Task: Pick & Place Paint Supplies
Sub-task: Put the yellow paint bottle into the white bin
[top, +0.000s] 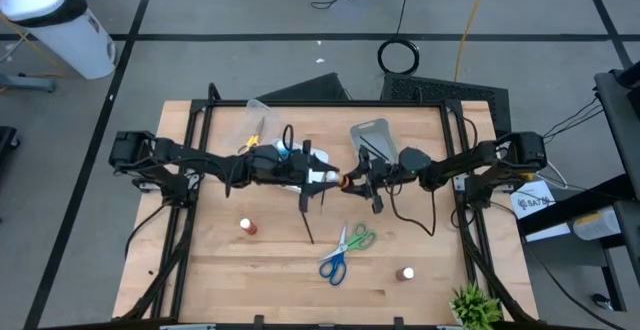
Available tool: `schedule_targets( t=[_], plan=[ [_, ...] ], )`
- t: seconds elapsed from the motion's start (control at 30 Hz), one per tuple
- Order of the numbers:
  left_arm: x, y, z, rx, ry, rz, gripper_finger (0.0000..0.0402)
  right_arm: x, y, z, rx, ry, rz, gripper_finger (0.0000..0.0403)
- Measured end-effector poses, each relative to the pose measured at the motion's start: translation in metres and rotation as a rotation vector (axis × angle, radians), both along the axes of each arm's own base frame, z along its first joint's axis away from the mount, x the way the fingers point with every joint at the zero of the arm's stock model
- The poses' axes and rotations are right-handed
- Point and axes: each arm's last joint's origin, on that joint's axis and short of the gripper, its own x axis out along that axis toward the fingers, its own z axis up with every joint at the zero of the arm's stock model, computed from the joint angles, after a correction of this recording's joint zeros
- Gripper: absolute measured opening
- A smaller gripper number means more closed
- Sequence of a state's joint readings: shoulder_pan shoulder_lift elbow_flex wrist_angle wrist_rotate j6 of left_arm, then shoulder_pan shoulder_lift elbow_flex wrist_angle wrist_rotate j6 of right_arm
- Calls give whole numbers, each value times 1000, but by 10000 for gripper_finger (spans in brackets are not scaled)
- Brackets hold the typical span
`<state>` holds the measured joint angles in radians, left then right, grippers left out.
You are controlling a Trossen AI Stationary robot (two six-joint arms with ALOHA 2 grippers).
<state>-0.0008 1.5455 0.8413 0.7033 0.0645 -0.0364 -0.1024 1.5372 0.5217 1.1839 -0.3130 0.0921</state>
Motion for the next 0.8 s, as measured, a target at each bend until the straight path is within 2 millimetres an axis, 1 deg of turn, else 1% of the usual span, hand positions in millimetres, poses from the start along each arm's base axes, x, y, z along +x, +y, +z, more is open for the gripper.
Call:
schedule_targets(
  t=[0.07,0.1,0.2,0.3,0.43,0.57,0.67,0.7,0.8],
  plan=[
    [0,0,-1,-7,6,-11,134,0,0,0,0,2,1,113],
    [0,0,-1,-8,8,-9,123,0,0,0,1,2,0,112],
    [0,3,-2,-14,21,-4,123,0,0,0,2,4,-2,118],
    [-5,9,1,-32,53,16,123,0,-1,-1,7,8,-8,138],
    [-23,17,14,-49,150,116,123,0,-2,0,1,-1,-31,166],
    [-42,17,25,-40,212,191,123,0,-2,1,-1,-7,-37,186],
    [-46,16,26,-25,236,229,123,0,-4,0,12,2,-87,196],
    [-47,17,24,-15,256,270,123,0,-4,-1,25,16,-98,198],
    [-49,26,16,9,314,480,123,0,-3,-1,55,15,-73,202]
  ],
)
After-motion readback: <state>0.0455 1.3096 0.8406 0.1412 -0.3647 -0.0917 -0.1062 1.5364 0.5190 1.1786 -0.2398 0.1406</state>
